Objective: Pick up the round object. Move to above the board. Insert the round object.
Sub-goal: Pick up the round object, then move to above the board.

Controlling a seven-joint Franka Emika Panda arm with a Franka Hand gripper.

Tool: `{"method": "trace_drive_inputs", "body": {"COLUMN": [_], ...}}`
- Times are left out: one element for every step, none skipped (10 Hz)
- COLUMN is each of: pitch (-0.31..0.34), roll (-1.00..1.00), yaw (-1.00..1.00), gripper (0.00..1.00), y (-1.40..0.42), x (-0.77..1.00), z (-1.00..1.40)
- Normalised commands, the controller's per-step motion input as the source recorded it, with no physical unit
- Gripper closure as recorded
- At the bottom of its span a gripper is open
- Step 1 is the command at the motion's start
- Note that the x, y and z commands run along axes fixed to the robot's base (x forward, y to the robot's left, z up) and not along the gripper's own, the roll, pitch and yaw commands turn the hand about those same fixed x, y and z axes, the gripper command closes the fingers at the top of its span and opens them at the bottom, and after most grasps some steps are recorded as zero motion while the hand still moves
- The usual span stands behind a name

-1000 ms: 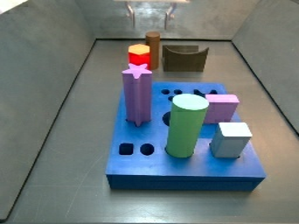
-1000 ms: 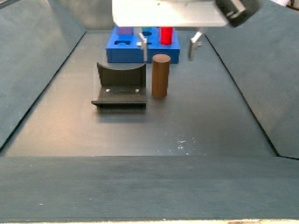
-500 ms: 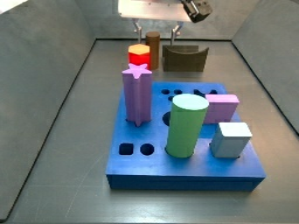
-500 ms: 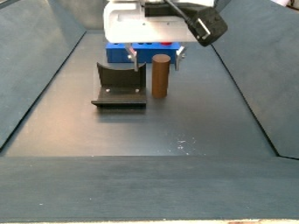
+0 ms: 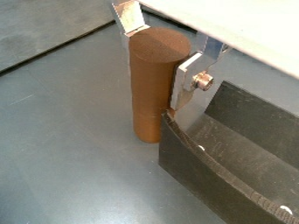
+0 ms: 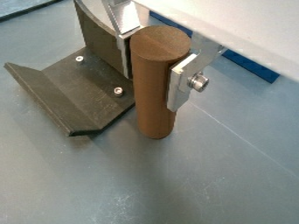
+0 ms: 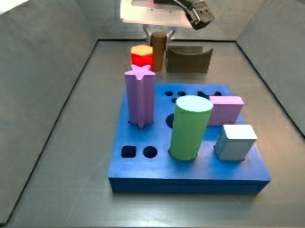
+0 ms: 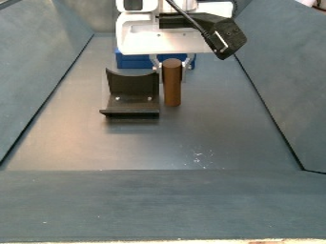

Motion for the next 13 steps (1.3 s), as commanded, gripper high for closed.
{"method": "trace_drive_inputs", "body": {"pitch": [0.0, 0.0, 0.0, 0.0, 0.0, 0.0, 0.0, 0.0, 0.0, 0.0, -0.249, -0.232, -0.206], "roll": [0.0, 0.0, 0.0, 0.0, 0.0, 0.0, 0.0, 0.0, 0.0, 0.0, -0.22, -0.23, -0.26], "yaw": [0.0, 0.0, 0.0, 0.0, 0.0, 0.0, 0.0, 0.0, 0.0, 0.0, -0.09, -0.08, -0.06], "gripper": [1.0, 1.0, 1.0, 1.0, 1.0, 1.0, 1.0, 1.0, 1.0, 1.0, 1.0, 1.0, 1.0], "y": [0.0, 0.0, 0.0, 0.0, 0.0, 0.0, 0.0, 0.0, 0.0, 0.0, 0.45, 0.42, 0.35], "x": [0.0, 0.0, 0.0, 0.0, 0.0, 0.0, 0.0, 0.0, 0.0, 0.0, -0.62, -0.63, -0.62], "z": [0.0, 0.0, 0.0, 0.0, 0.0, 0.0, 0.0, 0.0, 0.0, 0.0, 1.0, 1.0, 1.0]}}
